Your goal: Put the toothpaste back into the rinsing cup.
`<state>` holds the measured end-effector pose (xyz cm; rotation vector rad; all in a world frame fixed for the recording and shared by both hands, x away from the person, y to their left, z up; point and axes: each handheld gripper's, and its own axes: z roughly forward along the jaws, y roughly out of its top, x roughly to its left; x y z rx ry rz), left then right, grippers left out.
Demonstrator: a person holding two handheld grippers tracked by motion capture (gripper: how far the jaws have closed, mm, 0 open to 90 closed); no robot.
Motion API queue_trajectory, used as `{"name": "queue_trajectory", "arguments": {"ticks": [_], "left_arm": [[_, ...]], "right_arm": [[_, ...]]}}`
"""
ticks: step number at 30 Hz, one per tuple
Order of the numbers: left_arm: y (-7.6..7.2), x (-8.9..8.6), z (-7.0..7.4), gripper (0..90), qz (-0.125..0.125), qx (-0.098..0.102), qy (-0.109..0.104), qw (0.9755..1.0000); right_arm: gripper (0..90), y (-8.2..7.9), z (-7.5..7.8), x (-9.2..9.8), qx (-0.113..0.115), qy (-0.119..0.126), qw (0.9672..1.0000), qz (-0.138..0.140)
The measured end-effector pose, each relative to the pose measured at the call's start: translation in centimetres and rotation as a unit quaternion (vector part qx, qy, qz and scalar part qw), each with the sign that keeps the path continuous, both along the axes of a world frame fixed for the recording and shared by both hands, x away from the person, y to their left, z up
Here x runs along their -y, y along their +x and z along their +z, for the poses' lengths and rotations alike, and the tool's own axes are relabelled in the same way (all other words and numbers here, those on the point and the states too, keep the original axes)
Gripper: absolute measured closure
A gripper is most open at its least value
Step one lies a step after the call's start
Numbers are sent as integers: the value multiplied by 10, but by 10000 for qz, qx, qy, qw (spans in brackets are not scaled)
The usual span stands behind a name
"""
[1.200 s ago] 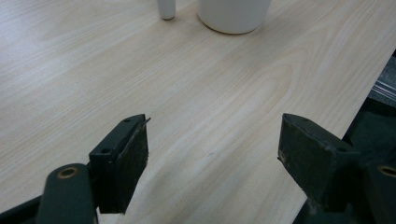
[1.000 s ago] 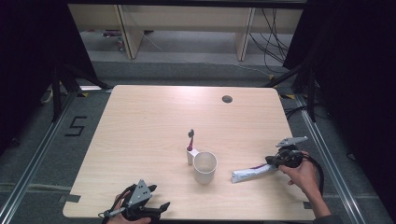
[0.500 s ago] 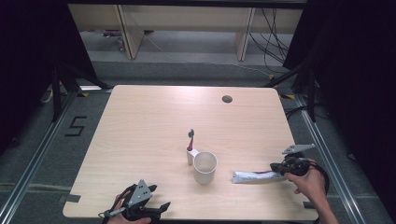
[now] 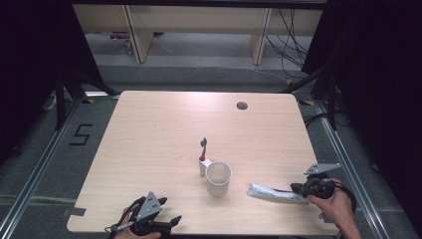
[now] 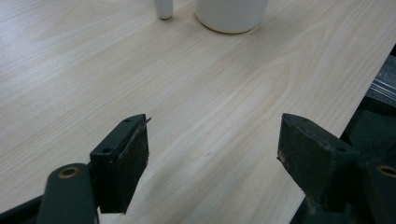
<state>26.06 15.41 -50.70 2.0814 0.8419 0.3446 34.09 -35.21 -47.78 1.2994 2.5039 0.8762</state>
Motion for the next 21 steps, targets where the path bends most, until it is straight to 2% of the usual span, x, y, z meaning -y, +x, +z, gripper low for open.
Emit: {"name": "queue_trajectory", "arguments": {"ticks": [1,2,3,4,5,6,7,8,9,10,11,12,13,14,16,17,18,21], "left_arm": [[0,-1,1,245,-73,8,108,9999],[-2,2,-1,252,7,-13,-109,9999],[-1,0,0,256,-38,6,48,10000],[0,-1,1,256,-60,5,96,9999],[0,0,0,256,-44,0,49,10000],[0,-1,1,255,-59,4,112,9999],[-1,1,-1,255,12,-12,-114,9999],[0,-1,0,254,-55,11,76,10000],[0,0,0,253,4,-9,-59,10000],[0,0,0,253,-2,-4,-22,10000],[0,0,-1,252,0,-3,-28,10000],[-1,-1,0,251,-60,-13,43,10000],[-1,-1,0,251,-56,-15,32,10000],[0,-1,0,251,-53,-5,39,10000],[-1,1,0,250,50,-11,-68,10000],[-1,1,0,248,54,-12,-104,9999],[-1,0,0,248,40,-15,-98,9999],[0,-1,0,241,32,-6,14,10000]], "right_arm": [[874,0,1,1,2,-101,9999,84],[872,-2,1,1,-33,-113,9999,96],[870,-5,1,-2,-90,8,9999,-76],[869,-4,1,1,18,-116,9998,144],[868,-5,2,1,-3,-129,9998,145],[864,-5,2,0,0,-120,9998,151],[859,-6,2,0,-50,-103,9999,113],[850,-7,4,-1,-110,-61,9999,78],[846,-6,2,-1,128,-62,9997,181],[837,-7,6,-2,10,-48,9999,135],[817,-7,6,-2,188,-53,9996,219],[782,-8,9,-3,123,-79,9995,271],[739,-7,11,-4,335,-138,9985,403],[704,-8,12,-5,265,-147,9986,426],[640,-8,17,-9,247,-265,9970,690],[611,-8,15,-12,352,-184,9970,667],[577,-9,18,-13,223,-309,9964,761],[502,-10,22,-20,395,-481,9916,1134]]}}
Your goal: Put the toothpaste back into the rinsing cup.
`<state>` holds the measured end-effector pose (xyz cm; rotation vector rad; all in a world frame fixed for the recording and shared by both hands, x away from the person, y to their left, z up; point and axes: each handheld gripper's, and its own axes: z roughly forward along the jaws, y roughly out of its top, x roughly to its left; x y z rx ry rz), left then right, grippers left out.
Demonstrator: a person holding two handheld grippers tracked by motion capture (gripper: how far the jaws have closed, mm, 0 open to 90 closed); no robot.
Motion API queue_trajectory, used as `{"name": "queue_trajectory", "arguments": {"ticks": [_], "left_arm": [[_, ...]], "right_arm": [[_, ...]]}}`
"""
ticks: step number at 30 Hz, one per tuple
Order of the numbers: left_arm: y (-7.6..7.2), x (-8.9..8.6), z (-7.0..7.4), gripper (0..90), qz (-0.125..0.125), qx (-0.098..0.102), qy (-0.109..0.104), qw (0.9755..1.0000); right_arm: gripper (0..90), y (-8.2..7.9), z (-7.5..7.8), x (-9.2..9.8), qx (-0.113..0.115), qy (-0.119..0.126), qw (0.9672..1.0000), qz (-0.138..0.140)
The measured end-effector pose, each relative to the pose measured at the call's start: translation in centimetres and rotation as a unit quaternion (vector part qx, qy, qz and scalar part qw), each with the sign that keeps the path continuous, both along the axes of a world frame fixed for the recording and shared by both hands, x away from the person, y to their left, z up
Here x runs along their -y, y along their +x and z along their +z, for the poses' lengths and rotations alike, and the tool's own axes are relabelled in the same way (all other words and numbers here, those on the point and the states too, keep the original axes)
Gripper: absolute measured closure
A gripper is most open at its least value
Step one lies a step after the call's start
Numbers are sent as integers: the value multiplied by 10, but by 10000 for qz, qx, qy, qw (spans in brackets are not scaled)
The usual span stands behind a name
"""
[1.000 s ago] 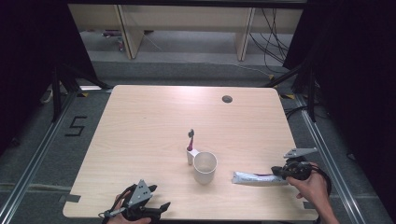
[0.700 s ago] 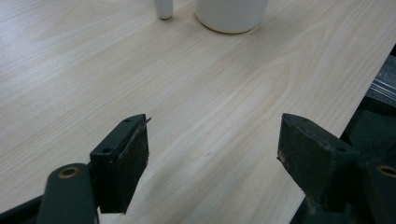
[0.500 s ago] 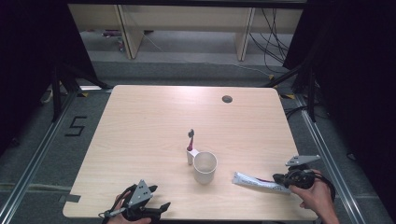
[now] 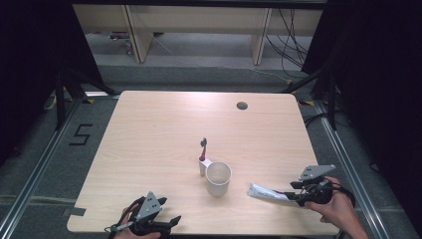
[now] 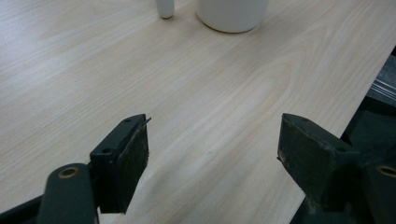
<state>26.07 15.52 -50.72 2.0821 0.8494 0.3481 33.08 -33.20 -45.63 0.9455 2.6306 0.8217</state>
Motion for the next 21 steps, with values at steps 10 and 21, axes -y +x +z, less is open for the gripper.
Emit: {"name": "queue_trajectory", "arguments": {"ticks": [10,21], "left_arm": [[1,-1,0,226,-12,6,69,10000],[1,-1,0,226,-18,2,65,10000]], "right_arm": [[453,-6,7,-21,-242,-618,9970,386],[458,2,-4,-39,-391,-1272,9879,799]]}}
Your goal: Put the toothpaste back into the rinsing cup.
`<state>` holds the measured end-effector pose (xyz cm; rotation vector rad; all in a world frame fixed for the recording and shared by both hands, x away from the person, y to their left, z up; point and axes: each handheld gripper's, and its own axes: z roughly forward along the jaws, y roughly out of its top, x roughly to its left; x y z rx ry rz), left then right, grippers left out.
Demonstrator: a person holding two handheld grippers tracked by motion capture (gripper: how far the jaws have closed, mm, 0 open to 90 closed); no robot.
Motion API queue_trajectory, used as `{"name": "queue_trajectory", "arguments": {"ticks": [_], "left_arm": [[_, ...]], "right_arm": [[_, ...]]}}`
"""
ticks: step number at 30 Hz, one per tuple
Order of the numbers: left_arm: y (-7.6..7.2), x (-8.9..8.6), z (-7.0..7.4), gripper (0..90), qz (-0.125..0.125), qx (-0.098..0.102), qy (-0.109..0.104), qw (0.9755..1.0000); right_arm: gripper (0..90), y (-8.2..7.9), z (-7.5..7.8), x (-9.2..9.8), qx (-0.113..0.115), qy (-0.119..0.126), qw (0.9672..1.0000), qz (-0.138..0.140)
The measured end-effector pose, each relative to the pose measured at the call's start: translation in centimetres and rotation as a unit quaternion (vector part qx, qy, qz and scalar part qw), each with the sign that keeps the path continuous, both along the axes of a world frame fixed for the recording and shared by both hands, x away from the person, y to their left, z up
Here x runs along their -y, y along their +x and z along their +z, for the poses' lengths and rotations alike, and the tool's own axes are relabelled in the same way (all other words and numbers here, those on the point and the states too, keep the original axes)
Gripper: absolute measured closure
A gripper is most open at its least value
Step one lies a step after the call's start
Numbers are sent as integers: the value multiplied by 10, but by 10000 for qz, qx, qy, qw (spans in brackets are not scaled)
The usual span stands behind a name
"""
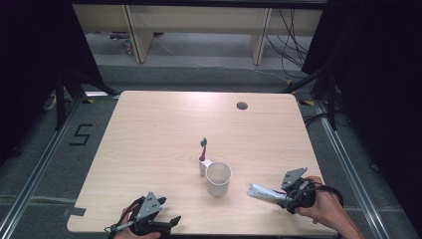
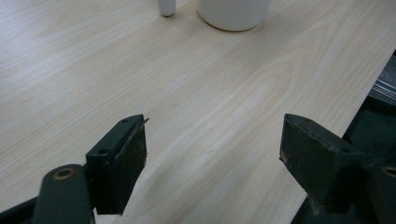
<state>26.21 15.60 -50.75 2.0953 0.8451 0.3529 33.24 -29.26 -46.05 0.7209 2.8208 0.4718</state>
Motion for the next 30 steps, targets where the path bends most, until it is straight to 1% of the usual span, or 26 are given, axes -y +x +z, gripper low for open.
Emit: {"name": "queue_trajectory", "arguments": {"ticks": [1,2,3,4,5,6,7,8,9,10,11,13,14,15,17,18,19,20,22,23,24,25,26,27,29,30], "left_arm": [[-1,1,0,226,14,-18,-14,10000],[-2,3,-1,226,76,-26,-195,9998],[-2,2,-1,226,65,-36,-167,9998],[-2,1,0,226,21,-34,-64,10000],[-1,1,0,227,13,-12,-78,10000],[-1,2,-1,226,36,-14,-124,9999],[-2,2,-1,226,68,-38,-168,9998],[-2,3,-1,226,83,-51,-184,9998],[-2,2,0,226,29,-33,-108,9999],[0,0,0,226,-14,6,26,10000],[0,0,0,226,5,5,-4,10000],[-2,2,-1,228,71,-42,-155,9998],[-2,2,0,231,56,-43,-158,9998],[-1,0,1,231,-5,-27,-50,10000],[-1,1,0,231,11,-20,-95,10000],[-2,2,0,231,52,-24,-147,9999],[-2,2,0,231,44,-9,-162,9999],[-1,0,1,231,8,-10,-50,10000],[-1,1,0,231,11,-5,-124,9999],[-2,2,0,231,26,-3,-114,9999],[-2,2,0,231,14,-12,-138,9999],[-2,2,0,231,17,1,-119,9999],[-1,1,0,231,-20,6,-88,10000],[-1,1,0,232,-31,-2,-81,10000],[-2,2,0,231,10,-18,-135,9999],[-2,2,0,231,4,-14,-136,9999]], "right_arm": [[463,1,-1,-1,-19,-33,10000,17],[470,4,-3,-3,-39,-105,9999,85],[479,4,-4,-4,-65,-153,9999,24],[491,6,-5,-5,-90,-195,9998,33],[503,6,-6,-5,-112,-217,9997,27],[510,11,-7,-6,-100,-223,9995,198],[513,10,-7,-7,-131,-284,9995,32],[527,13,-8,-7,-169,-356,9992,120],[533,13,-9,-8,-202,-393,9990,76],[540,14,-9,-8,-224,-434,9988,84],[551,16,-10,-9,-233,-464,9986,120],[558,18,-12,-10,-272,-554,9979,187],[562,20,-12,-11,-289,-588,9974,304],[564,19,-12,-12,-296,-622,9974,233],[572,22,-13,-14,-413,-685,9964,283],[578,22,-14,-13,-323,-640,9971,270],[584,22,-13,-13,-374,-646,9969,265],[592,24,-12,-13,-503,-676,9957,385],[615,24,-13,-13,-519,-658,9960,310],[621,27,-12,-12,-644,-678,9949,380],[631,28,-13,-12,-613,-662,9952,390],[648,28,-12,-12,-722,-694,9947,249],[670,29,-11,-13,-818,-741,9936,225],[711,32,-12,-12,-842,-711,9934,332],[733,35,-12,-14,-948,-724,9925,270],[733,35,-11,-15,-1009,-799,9915,207]]}}
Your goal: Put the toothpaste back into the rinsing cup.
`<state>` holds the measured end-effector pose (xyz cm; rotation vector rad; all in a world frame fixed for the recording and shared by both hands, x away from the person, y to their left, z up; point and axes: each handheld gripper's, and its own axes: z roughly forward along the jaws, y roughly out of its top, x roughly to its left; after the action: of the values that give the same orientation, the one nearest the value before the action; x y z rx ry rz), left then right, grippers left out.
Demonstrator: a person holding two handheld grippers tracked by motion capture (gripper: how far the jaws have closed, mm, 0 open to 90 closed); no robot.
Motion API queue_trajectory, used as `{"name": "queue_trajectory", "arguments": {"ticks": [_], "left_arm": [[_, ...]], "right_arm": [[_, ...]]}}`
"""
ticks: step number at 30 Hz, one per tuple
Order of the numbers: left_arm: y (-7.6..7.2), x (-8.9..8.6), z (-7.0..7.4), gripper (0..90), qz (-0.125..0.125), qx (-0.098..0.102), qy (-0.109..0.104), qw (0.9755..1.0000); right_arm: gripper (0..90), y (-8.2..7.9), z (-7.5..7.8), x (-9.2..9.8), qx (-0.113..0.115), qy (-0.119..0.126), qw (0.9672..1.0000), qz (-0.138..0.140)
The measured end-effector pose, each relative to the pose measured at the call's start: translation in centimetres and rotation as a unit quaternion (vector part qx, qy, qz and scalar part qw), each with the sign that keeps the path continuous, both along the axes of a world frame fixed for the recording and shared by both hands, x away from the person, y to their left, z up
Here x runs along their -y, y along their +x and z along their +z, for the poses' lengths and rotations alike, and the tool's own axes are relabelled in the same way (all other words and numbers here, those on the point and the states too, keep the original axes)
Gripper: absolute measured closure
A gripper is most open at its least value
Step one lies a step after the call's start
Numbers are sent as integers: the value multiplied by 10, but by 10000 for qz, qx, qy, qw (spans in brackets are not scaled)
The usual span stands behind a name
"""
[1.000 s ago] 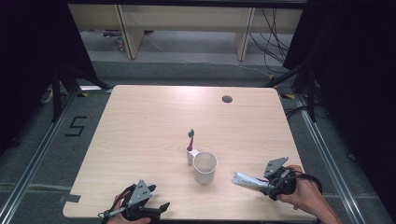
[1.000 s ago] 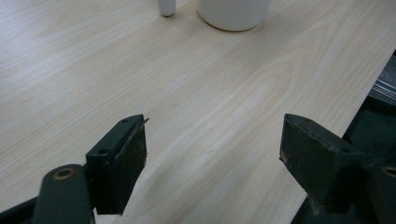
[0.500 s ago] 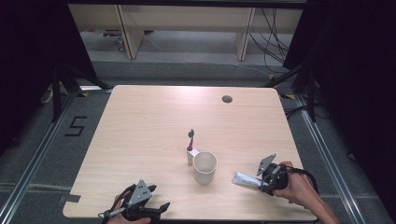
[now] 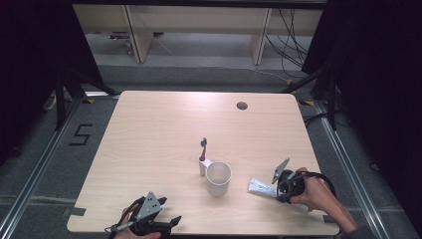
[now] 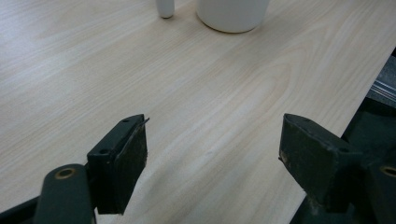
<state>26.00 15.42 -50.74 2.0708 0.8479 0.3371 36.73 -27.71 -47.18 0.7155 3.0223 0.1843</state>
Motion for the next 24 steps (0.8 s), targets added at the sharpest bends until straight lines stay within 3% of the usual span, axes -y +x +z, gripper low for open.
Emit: {"name": "queue_trajectory", "arguments": {"ticks": [2,3,4,7,8,10,12,14,18,20,24], "left_arm": [[1,-1,0,232,-48,27,94,9999],[0,0,0,232,-23,-9,31,10000],[0,-1,1,231,-67,-12,112,9999],[1,-1,1,232,-70,13,86,9999],[-1,1,1,231,36,-7,-15,10000],[0,-1,1,231,-33,13,59,10000],[1,-1,1,231,-24,28,52,10000],[0,-2,1,232,-59,26,161,9999],[0,0,1,232,14,6,-25,10000],[0,-1,1,232,-25,23,81,10000],[0,-1,2,233,-51,21,97,9999]], "right_arm": [[734,2,0,-2,-35,-42,9999,118],[736,3,0,-4,-18,-97,9998,184],[737,4,0,-5,-59,-132,9998,166],[741,7,0,-9,-179,-305,9992,169],[742,7,0,-10,-170,-412,9989,165],[744,8,0,-13,-216,-510,9984,115],[747,11,-1,-13,-206,-528,9979,329],[748,10,0,-15,-258,-604,9976,210],[750,11,-1,-17,-300,-684,9969,232],[751,11,-1,-18,-304,-707,9967,246],[753,9,0,-20,-248,-800,9963,189]]}}
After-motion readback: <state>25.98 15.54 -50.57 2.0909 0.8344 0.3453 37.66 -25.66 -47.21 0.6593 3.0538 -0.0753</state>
